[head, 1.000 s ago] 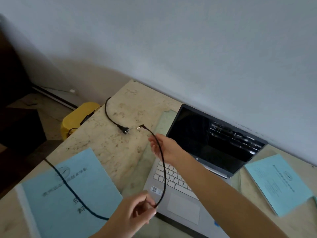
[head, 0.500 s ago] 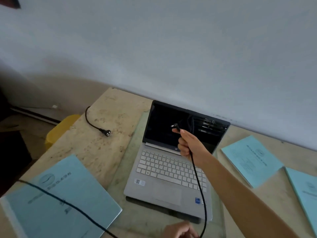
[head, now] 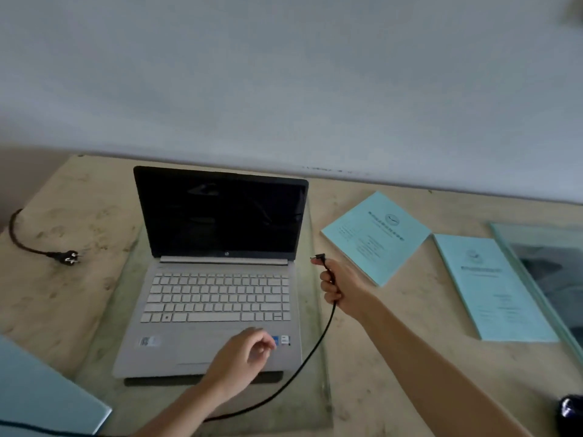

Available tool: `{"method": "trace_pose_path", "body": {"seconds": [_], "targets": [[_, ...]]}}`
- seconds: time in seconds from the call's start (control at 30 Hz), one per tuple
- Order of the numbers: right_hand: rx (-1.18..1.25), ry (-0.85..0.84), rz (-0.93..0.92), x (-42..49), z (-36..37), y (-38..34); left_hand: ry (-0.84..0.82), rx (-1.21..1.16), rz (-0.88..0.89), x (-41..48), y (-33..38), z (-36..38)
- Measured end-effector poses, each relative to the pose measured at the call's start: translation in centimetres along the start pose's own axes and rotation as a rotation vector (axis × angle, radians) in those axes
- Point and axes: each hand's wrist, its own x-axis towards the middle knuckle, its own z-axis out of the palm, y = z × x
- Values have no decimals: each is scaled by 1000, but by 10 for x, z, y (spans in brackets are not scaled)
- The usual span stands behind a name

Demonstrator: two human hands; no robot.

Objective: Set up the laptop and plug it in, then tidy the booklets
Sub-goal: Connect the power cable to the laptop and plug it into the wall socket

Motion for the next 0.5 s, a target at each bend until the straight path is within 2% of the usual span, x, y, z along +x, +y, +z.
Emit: {"method": "trace_pose_path", "body": {"seconds": [0.1, 0.3, 0.5], "targets": [[-142, 27, -28, 11, -7, 18, 82, 127, 55, 30, 3, -4], [-339, 65, -130, 39, -10, 41, 228, 285, 53, 80, 8, -3], [-409, 74, -169, 57, -10, 44, -7, 577, 5, 111, 10, 2]]}}
